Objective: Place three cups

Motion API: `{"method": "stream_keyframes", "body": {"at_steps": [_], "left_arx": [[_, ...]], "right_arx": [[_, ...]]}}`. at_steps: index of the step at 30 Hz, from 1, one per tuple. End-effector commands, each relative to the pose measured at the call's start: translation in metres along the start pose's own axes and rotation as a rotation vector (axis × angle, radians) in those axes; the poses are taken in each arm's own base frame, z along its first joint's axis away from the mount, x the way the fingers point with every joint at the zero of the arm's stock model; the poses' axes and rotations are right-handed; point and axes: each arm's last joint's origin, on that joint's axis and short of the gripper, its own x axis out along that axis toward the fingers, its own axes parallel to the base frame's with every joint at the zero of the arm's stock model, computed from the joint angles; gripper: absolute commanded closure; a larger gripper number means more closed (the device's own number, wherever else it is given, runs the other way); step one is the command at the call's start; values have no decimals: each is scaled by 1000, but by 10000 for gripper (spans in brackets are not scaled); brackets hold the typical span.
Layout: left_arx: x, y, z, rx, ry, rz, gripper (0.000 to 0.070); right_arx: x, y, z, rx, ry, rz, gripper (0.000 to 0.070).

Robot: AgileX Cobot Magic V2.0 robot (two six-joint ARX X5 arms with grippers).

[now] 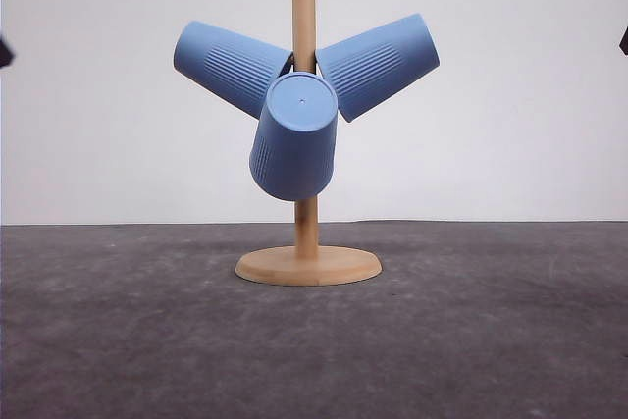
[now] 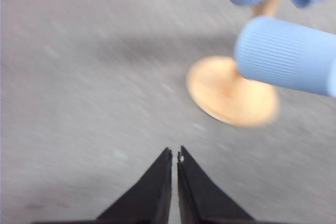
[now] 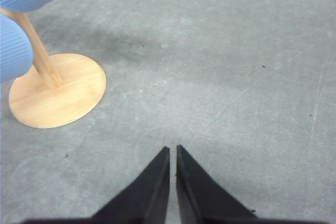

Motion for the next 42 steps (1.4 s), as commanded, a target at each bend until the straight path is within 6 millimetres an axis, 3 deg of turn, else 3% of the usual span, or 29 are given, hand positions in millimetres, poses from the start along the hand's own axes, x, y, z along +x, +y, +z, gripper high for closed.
{"method": "stream_keyframes", "body": {"at_steps": [1, 9, 15, 22, 42], "left_arx": [[-4, 4, -12, 27, -55, 49, 700], [-9, 17, -71, -31, -185, 197, 700], [-5, 19, -92, -69, -203, 215, 700], [-2, 20, -101, -68, -202, 214, 700], [-2, 20, -101, -65, -208, 214, 700]], "right_arx": [[0, 0, 3, -9, -14, 2, 684], [0, 0, 3, -8, -14, 2, 684], [0, 0, 3, -8, -14, 2, 684], [0, 0, 3, -8, -14, 2, 684], [0, 0, 4, -27, -21, -2, 684]]}}
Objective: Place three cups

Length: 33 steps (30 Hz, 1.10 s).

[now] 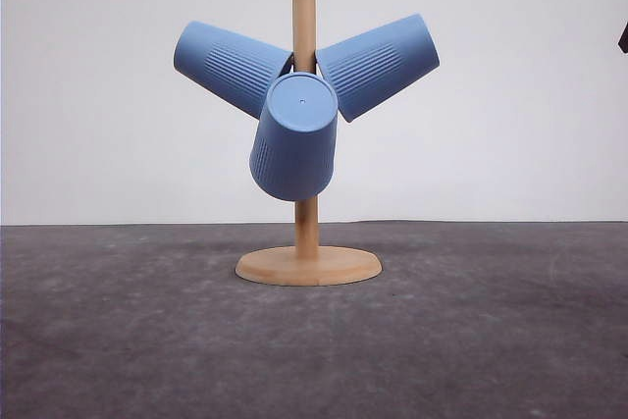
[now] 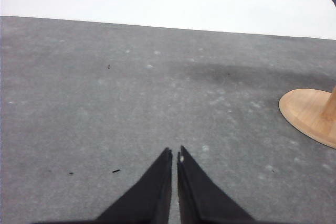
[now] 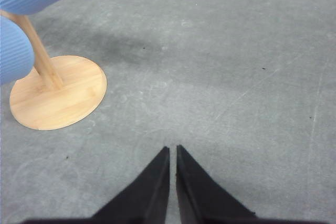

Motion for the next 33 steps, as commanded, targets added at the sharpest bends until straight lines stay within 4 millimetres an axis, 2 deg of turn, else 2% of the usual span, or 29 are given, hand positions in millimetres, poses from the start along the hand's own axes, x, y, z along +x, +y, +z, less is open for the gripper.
{"method": "stream_keyframes", "body": {"at_steps": [1, 4, 7, 16, 21, 30, 33], "left_arx": [[1, 1, -3, 0, -1, 4, 700], [1, 1, -3, 0, -2, 4, 700], [1, 1, -3, 0, -2, 4, 700], [1, 1, -3, 0, -2, 4, 700], [1, 1, -3, 0, -2, 4, 700], [1, 1, -3, 0, -2, 4, 700], [1, 1, -3, 0, -2, 4, 700]], "right_arx": [[0, 0, 3, -57, -15, -7, 684], [-5, -2, 2, -107, -32, -71, 684], [-6, -9, -11, -116, -67, -154, 684], [-5, -25, -89, -49, -240, -283, 684], [-3, -29, -120, -14, -279, -318, 684], [-2, -35, -143, 56, -340, -374, 684], [-3, -35, -144, 65, -345, -382, 684]]}}
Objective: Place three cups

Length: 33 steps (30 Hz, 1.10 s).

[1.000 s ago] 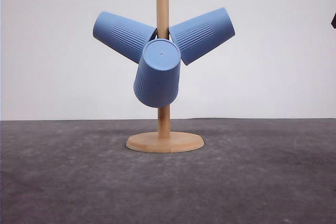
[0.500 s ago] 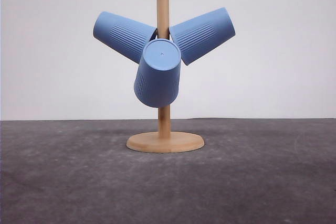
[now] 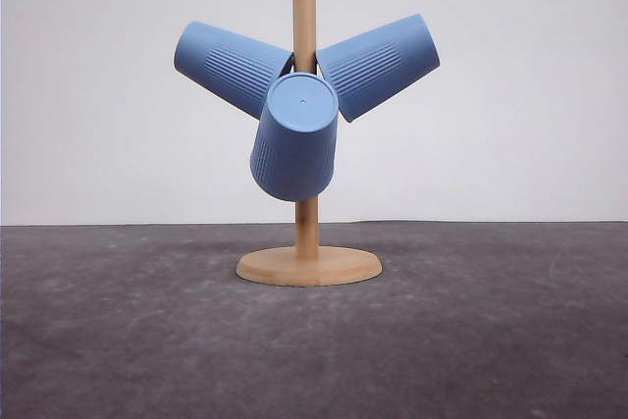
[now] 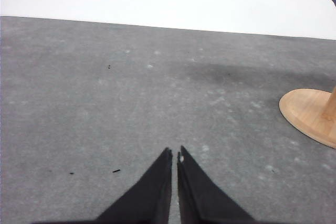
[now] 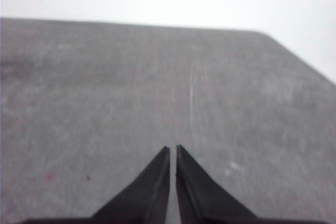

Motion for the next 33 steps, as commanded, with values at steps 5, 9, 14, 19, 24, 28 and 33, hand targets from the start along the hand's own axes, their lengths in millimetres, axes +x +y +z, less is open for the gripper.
{"method": "stream_keyframes", "body": {"at_steps": [5, 9, 14, 19, 24, 28, 33], "left_arx": [[1, 1, -3, 0, -2, 3, 700], [1, 1, -3, 0, -2, 3, 700], [1, 1, -3, 0, -2, 3, 700], [1, 1, -3, 0, -2, 3, 700], [1, 1, -3, 0, -2, 3, 700], [1, 1, -3, 0, -2, 3, 700], [1, 1, -3, 0, -2, 3, 700]], "right_arx": [[-1, -1, 4, 29, -58, -10, 684], [-1, -1, 5, 32, -61, -6, 684], [-1, -1, 5, 32, -63, -7, 684], [-1, -1, 5, 32, -63, -7, 684], [-1, -1, 5, 32, -63, -7, 684], [-1, -1, 5, 32, -63, -7, 684], [-1, -1, 5, 32, -63, -7, 684]]}}
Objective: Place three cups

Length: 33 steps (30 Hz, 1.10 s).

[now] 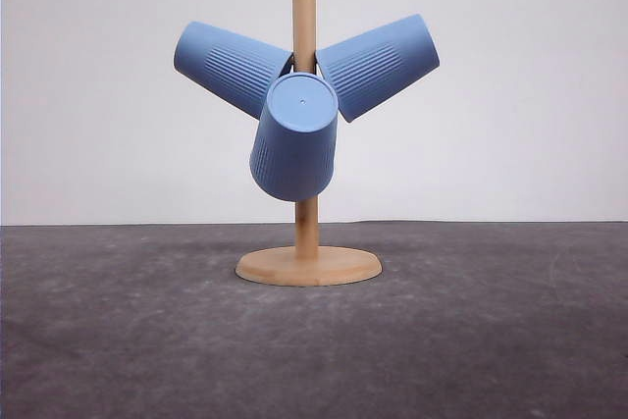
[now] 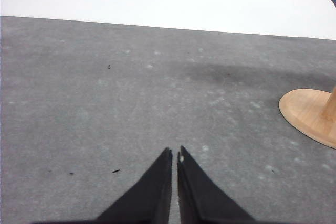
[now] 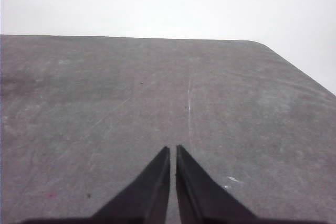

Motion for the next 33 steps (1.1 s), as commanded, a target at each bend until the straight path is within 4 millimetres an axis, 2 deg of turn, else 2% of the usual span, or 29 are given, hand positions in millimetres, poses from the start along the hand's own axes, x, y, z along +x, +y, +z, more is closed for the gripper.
{"method": "stream_keyframes", "body": {"at_steps": [1, 33], "left_arx": [[1, 1, -3, 0, -1, 3, 700], [1, 1, -3, 0, -1, 3, 700]], "right_arx": [[0, 0, 0, 18, -10, -2, 684], [0, 0, 0, 18, -10, -2, 684]]}}
